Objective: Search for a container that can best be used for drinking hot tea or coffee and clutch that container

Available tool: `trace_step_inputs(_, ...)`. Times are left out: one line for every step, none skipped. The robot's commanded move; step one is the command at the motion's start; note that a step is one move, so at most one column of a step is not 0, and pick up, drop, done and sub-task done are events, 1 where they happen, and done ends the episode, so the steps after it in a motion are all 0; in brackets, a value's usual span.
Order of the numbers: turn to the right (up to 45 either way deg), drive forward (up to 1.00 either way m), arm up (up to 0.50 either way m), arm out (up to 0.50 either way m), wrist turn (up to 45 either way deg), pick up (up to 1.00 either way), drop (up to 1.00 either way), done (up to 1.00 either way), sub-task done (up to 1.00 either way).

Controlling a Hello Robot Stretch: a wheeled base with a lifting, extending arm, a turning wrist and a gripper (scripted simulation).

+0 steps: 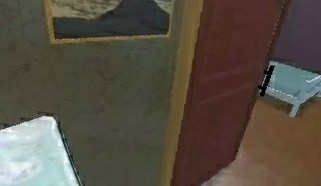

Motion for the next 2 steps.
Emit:
trace_step_inputs(30.0, 0.0, 0.0, 0.0, 0.0, 0.0, 0.0, 0.0, 0.0)
trace_step_inputs(0.0, 0.7, 0.0, 0.0, 0.0, 0.0, 0.0, 0.0, 0.0)
